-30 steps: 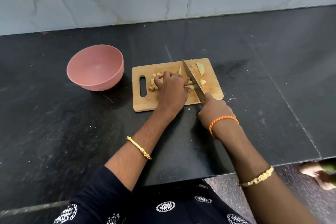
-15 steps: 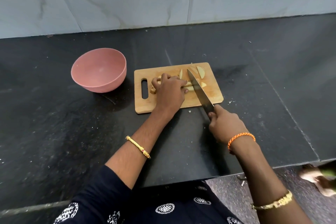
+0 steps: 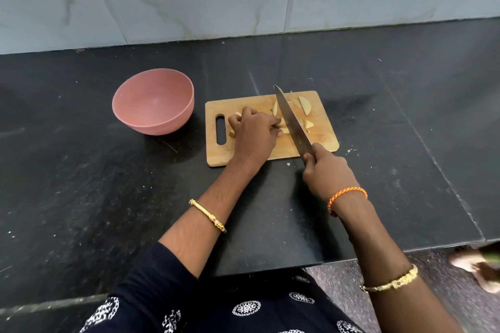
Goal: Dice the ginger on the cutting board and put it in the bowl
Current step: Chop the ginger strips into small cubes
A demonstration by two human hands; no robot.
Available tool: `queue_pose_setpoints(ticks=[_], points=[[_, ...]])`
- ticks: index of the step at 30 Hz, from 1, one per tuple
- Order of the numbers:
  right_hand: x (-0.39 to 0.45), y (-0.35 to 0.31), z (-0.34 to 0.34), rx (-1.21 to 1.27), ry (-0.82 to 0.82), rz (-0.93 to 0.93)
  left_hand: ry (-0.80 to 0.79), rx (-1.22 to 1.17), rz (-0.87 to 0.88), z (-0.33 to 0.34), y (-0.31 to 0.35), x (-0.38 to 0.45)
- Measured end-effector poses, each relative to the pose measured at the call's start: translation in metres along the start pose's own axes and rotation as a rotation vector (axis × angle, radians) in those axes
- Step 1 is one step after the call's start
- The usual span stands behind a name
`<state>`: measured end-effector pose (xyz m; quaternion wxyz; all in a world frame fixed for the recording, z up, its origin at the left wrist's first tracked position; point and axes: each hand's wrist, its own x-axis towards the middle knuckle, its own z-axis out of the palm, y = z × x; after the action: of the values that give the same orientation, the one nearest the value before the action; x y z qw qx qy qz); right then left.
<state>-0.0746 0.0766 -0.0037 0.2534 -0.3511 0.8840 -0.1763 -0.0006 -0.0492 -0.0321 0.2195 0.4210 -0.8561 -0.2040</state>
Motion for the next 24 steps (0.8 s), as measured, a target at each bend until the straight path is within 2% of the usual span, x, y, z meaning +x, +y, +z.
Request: queue_pose_setpoints(ticks=[4, 14, 22, 24], points=[[0.009, -0.005, 0.002, -0.067, -0.006, 0.008, -0.003, -0.001, 0.017, -0.001, -0.002, 0.003], [0.009, -0.01, -0.011, -0.167, -0.173, 0.041, 0.019, 0.167, 0.139, -0.003, -0.002, 0.005], [-0.04, 0.021, -0.029, -0.133, -0.261, 0.054, 0.013, 0.159, 0.143, -0.001, -0.004, 0.005], [-0.045, 0.02, -0.037, -0.091, -0.231, 0.029, 0.001, 0.158, 0.15, -0.002, -0.005, 0.005]])
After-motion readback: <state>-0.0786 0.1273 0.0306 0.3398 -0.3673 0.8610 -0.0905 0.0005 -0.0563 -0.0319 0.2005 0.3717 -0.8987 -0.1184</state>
